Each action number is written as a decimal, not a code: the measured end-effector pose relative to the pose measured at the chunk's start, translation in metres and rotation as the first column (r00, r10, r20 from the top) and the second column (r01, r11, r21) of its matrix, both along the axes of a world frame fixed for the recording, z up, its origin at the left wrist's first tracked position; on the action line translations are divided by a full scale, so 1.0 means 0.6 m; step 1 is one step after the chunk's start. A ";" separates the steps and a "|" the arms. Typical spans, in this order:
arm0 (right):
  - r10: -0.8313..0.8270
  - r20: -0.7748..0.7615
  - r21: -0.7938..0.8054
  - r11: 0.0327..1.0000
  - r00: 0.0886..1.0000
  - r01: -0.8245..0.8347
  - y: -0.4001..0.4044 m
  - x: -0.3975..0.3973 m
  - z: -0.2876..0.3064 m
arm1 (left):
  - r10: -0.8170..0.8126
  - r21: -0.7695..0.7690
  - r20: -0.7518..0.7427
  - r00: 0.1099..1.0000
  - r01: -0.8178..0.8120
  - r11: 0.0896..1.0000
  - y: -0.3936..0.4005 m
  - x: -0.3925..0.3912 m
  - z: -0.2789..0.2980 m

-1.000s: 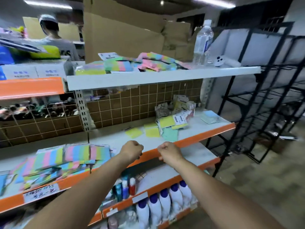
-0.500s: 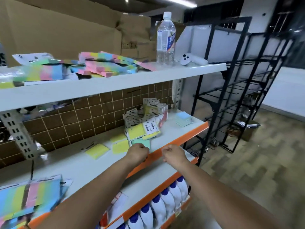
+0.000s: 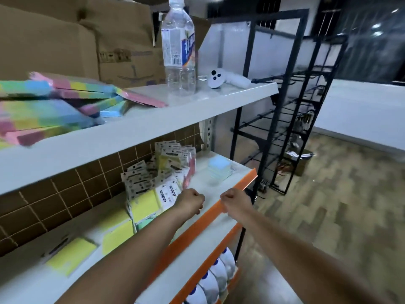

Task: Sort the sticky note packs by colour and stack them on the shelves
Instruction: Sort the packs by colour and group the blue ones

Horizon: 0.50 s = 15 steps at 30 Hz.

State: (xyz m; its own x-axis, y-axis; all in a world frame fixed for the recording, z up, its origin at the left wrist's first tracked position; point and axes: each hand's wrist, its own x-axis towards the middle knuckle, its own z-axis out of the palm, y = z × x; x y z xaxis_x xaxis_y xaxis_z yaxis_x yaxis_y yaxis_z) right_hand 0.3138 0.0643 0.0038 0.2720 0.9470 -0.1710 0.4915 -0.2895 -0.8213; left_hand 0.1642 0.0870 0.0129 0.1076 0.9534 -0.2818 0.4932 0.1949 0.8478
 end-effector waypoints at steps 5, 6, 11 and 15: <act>-0.071 -0.062 -0.058 0.996 0.996 0.067 0.048 0.047 -0.020 | 0.012 -0.030 -0.017 1.000 -0.013 0.999 0.046 0.036 -0.016; -0.086 -0.068 -0.074 0.994 0.994 0.080 0.061 0.057 -0.027 | 0.018 -0.041 -0.016 1.000 -0.018 0.999 0.056 0.044 -0.020; -0.018 -0.030 -0.095 0.995 0.999 0.015 0.132 0.103 -0.043 | 0.052 -0.056 -0.018 0.998 -0.053 0.997 0.113 0.082 -0.033; 0.050 0.021 -0.118 0.992 0.999 -0.048 0.207 0.154 -0.051 | 0.096 -0.034 -0.036 0.995 -0.097 0.995 0.175 0.127 -0.037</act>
